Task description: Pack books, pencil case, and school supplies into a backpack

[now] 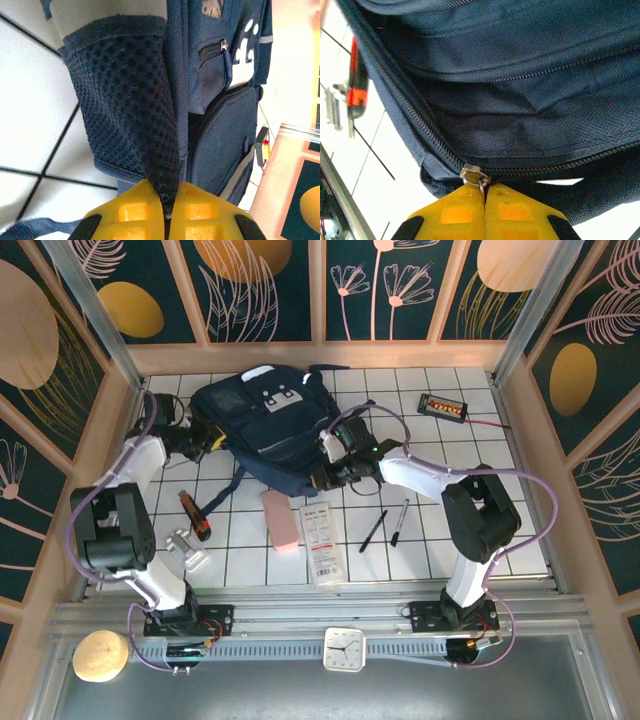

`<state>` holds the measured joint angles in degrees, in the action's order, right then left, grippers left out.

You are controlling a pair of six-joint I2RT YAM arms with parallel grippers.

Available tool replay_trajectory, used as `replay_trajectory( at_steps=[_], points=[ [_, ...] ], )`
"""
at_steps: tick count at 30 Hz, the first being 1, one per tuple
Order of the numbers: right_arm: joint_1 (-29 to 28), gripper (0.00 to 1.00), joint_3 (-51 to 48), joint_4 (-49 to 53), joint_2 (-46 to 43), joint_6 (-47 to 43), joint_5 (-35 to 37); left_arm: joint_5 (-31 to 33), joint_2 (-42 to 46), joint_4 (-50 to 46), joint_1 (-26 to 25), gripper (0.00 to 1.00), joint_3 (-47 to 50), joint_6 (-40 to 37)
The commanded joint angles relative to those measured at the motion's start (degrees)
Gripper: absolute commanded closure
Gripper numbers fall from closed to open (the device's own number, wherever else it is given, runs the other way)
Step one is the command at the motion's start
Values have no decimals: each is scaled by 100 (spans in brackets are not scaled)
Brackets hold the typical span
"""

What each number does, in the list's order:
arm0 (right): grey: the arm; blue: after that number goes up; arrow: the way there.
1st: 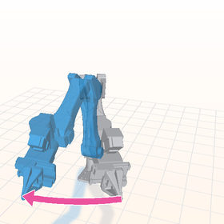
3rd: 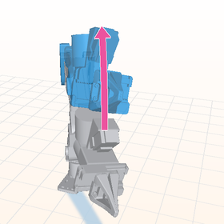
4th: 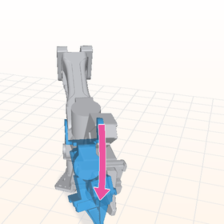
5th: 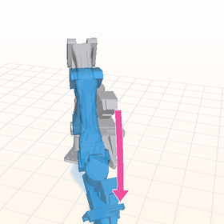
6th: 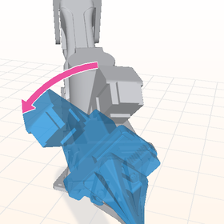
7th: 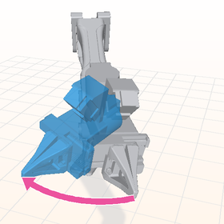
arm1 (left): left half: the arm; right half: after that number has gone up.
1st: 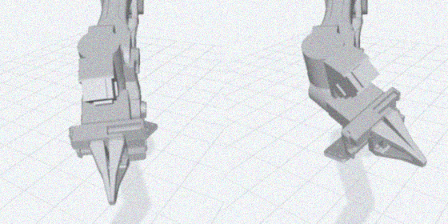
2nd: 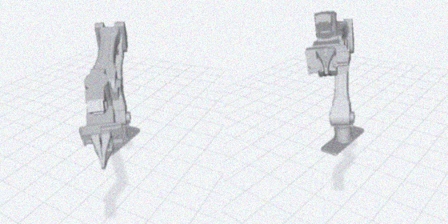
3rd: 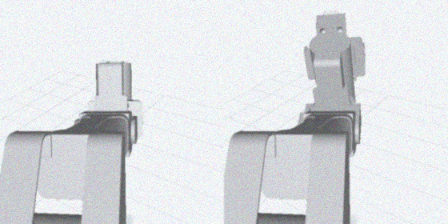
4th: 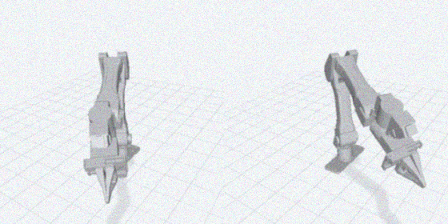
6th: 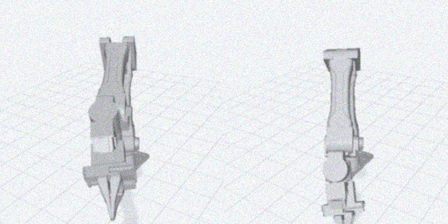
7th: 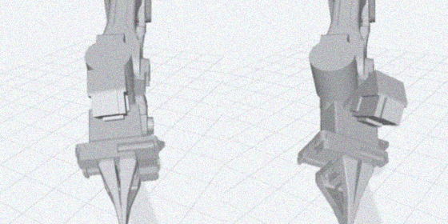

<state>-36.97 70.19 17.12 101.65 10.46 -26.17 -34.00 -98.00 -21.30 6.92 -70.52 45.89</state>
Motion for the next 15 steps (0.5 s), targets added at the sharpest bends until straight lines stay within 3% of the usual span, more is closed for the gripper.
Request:
replay_trajectory(
  at_steps=[1,3,4,5,6,10,15],
  points=[
    [74,100,377,1003,-75,-49,475,349,-545,184,515,100,-922,-760],
    [-77,100,770,1062,131,174,442,56,-708,322,513,100,-1036,-612],
    [-143,100,993,1082,249,327,357,-208,-615,637,483,82,-832,-392],
    [-202,100,1189,1032,372,516,259,-348,-391,939,420,52,-512,-166],
    [-256,100,1318,963,447,685,188,-340,-139,1081,327,38,-228,-65],
    [-475,100,1794,686,725,1154,-213,-462,1256,1846,-327,2,1376,912],
    [-524,100,1910,460,814,1362,-536,-264,2432,2716,-947,1,2908,2307]
  ],
)
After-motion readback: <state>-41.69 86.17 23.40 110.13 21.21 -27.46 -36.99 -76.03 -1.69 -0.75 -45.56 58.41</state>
